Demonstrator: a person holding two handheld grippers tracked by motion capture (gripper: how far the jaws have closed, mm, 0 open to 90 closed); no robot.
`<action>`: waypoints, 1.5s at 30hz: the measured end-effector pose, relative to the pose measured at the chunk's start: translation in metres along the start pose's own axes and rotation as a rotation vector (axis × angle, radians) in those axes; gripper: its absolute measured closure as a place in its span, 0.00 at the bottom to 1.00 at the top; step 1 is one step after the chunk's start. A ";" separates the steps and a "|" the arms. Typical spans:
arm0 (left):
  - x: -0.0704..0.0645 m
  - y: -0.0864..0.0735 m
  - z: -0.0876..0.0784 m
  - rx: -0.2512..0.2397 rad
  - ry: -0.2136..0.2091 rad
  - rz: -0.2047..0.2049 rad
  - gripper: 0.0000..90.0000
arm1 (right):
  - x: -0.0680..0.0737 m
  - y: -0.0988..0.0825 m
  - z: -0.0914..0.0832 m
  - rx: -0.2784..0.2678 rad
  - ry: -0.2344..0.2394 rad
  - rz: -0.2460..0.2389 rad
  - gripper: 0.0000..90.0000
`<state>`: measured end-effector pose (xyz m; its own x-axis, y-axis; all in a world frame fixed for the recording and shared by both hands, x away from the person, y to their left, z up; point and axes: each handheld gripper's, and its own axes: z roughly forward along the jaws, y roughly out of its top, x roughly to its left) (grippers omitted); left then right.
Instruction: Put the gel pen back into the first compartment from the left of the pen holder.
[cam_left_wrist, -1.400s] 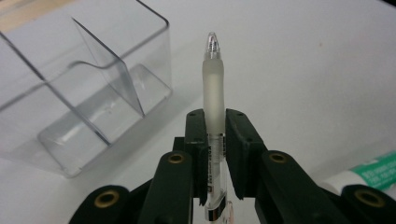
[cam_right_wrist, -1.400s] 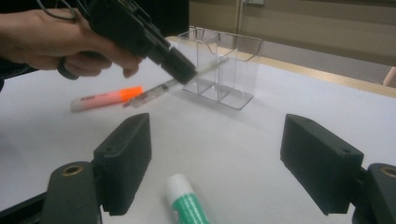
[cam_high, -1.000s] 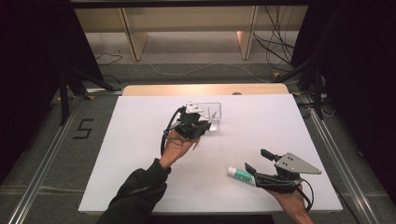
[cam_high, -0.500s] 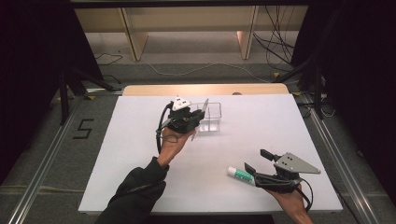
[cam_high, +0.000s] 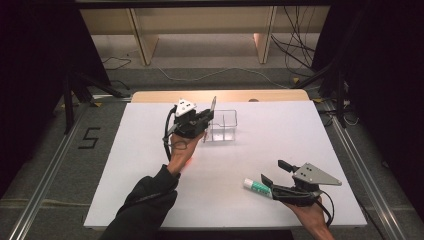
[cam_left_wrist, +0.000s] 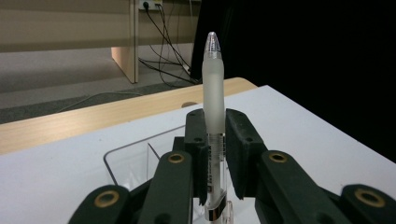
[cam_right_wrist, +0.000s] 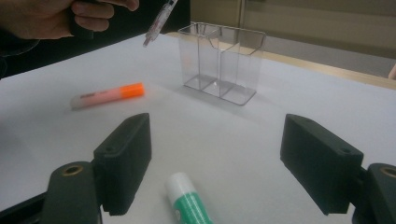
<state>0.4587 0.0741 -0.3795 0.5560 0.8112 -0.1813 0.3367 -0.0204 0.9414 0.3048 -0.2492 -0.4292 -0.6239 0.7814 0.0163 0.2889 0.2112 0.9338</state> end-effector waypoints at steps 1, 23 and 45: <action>0.002 0.001 0.000 -0.003 0.003 -0.003 0.88 | 0.000 0.000 0.000 0.000 0.001 -0.001 0.28; 0.021 0.025 0.033 -0.089 0.089 -0.026 0.88 | 0.002 0.001 -0.001 -0.009 0.006 -0.027 0.29; 0.029 0.011 0.054 -0.141 0.154 -0.011 0.88 | 0.004 0.002 -0.003 -0.015 0.019 -0.029 0.29</action>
<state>0.5201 0.0658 -0.3896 0.4263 0.8909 -0.1565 0.2262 0.0625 0.9721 0.3010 -0.2476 -0.4263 -0.6454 0.7638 -0.0046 0.2592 0.2247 0.9393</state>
